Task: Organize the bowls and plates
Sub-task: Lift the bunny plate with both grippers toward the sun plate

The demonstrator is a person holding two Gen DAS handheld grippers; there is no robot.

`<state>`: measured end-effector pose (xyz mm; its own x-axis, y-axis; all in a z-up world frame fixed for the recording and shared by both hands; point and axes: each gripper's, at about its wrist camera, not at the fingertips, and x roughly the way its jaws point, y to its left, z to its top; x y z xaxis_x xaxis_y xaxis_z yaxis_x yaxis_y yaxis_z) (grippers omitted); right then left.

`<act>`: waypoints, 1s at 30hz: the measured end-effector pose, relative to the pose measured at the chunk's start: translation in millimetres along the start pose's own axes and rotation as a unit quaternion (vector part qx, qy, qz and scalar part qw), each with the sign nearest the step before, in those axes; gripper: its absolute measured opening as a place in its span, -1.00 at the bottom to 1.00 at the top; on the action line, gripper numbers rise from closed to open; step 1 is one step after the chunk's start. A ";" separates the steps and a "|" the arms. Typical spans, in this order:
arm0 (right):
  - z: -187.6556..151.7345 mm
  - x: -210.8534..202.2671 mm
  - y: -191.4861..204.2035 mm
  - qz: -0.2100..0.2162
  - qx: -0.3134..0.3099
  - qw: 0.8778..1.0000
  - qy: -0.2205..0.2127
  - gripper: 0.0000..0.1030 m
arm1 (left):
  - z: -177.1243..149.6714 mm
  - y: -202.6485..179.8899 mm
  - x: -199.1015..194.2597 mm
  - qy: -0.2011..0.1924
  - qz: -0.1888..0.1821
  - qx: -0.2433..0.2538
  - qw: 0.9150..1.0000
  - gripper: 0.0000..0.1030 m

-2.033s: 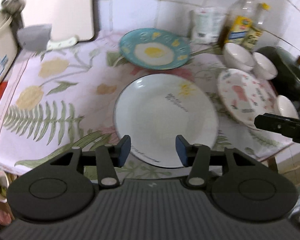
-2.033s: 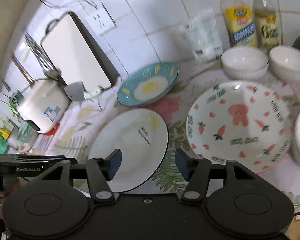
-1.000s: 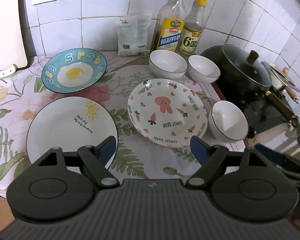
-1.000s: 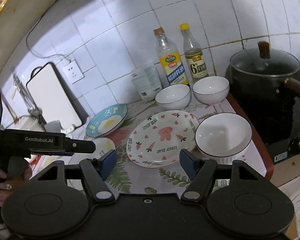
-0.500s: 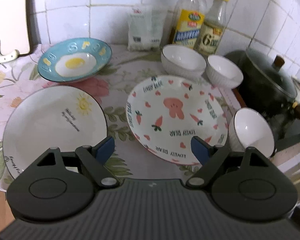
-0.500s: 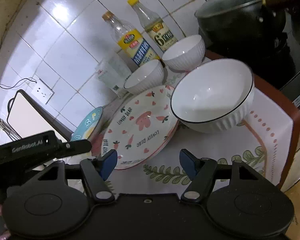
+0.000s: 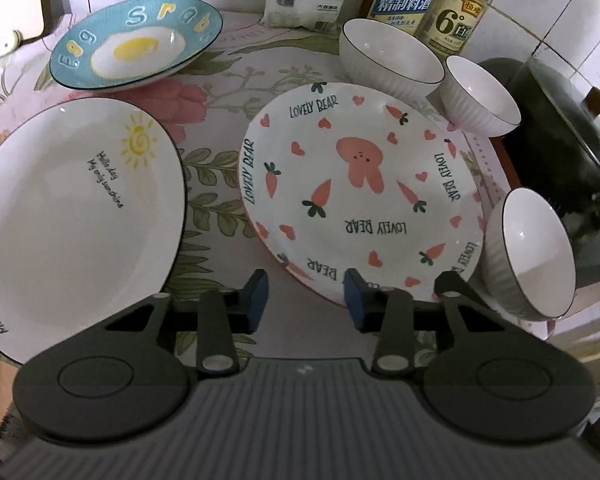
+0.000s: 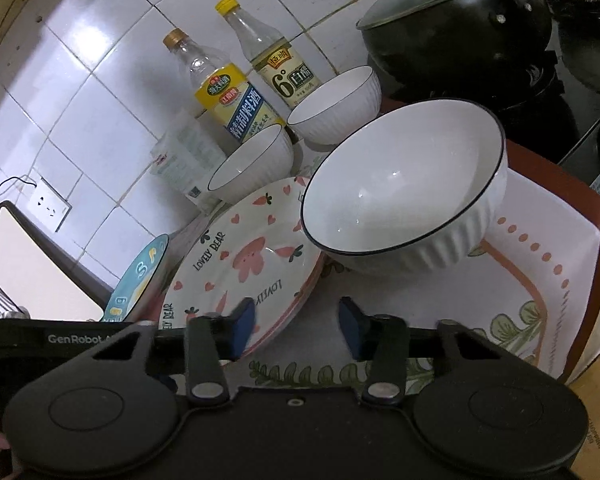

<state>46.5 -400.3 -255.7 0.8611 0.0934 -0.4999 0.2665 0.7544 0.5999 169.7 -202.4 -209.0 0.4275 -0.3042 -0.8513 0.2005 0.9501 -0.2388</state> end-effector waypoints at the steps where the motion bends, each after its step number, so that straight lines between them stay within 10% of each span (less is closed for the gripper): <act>1: 0.1 0.8 0.2 -0.001 0.001 1.000 -0.002 -0.36 | 1.5 -0.8 1.5 0.003 -0.001 -0.003 1.000 -0.38; 17: 5.8 23.5 6.8 -0.039 0.041 0.998 0.009 -0.44 | 14.0 16.2 25.6 0.026 -0.026 -0.081 0.996 -0.54; 30: 10.3 30.7 17.1 -0.068 -0.013 0.998 0.009 -0.62 | 8.6 6.4 22.1 0.000 -0.004 -0.045 0.999 -0.50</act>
<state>82.0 -391.2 -254.3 0.8099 -0.0003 -0.5866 0.3692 0.7772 0.5095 188.0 -203.7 -225.4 0.4265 -0.3112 -0.8493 0.1239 0.9502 -0.2860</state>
